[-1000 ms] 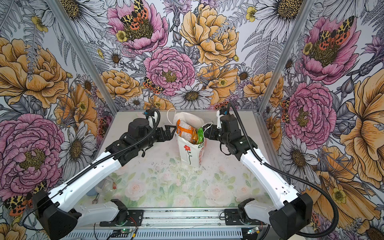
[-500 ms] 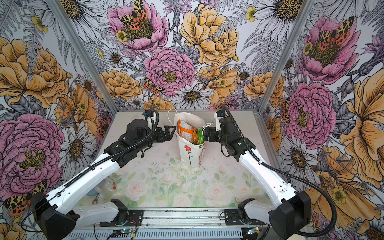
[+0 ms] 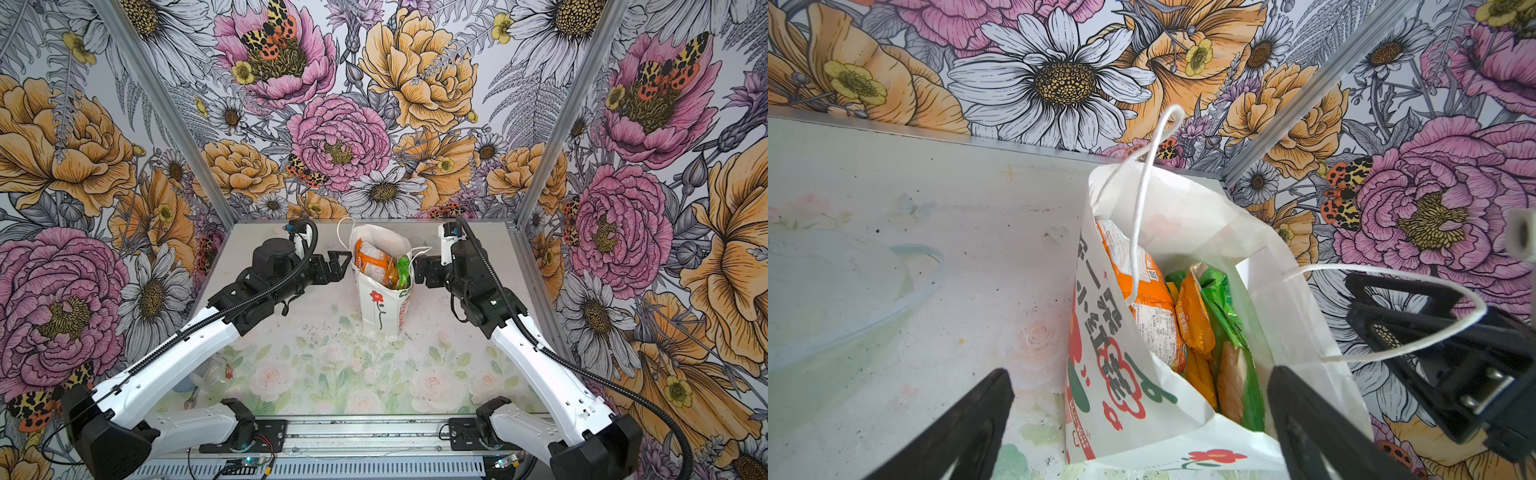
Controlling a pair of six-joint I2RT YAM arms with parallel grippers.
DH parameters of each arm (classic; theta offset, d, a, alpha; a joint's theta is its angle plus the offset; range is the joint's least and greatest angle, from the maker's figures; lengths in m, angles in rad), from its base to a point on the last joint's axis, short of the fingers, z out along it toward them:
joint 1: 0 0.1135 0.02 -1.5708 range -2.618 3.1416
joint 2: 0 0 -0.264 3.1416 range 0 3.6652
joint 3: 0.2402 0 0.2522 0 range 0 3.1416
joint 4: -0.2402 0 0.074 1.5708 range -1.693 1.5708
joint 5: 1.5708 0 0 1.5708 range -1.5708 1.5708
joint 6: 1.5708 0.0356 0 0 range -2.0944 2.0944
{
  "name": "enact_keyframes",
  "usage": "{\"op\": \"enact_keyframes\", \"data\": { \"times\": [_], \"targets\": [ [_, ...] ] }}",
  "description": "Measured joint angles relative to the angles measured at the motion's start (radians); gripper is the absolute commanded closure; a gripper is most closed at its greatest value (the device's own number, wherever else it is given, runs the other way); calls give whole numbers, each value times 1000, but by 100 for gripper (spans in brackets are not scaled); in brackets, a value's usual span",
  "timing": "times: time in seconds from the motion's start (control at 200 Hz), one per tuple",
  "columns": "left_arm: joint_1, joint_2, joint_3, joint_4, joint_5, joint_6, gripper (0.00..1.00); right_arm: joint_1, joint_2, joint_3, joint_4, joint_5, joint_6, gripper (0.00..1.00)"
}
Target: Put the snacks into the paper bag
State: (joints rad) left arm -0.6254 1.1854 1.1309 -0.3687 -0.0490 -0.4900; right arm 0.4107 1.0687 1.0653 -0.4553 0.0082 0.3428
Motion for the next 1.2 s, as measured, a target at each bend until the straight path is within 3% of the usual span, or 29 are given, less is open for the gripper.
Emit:
{"op": "enact_keyframes", "data": {
  "times": [0.37,0.52,0.696,0.881,1.076,1.201],
  "targets": [
    [50,-93,-55,0,-38,38,1,0,-67,-63,-15,6,-4,6],
    [87,-154,-106,0,-126,58,1,0,-109,-105,-27,34,-13,6],
    [93,-193,-181,29,-355,82,1,-17,-173,-164,-22,201,-10,6],
    [133,-209,-373,166,-613,79,1,-79,-180,-280,19,424,53,6],
    [269,-100,-502,313,-737,116,1,-180,-137,-441,148,600,120,6],
    [312,-20,-559,467,-800,206,1,-218,-79,-566,352,664,76,4]
  ]
}}
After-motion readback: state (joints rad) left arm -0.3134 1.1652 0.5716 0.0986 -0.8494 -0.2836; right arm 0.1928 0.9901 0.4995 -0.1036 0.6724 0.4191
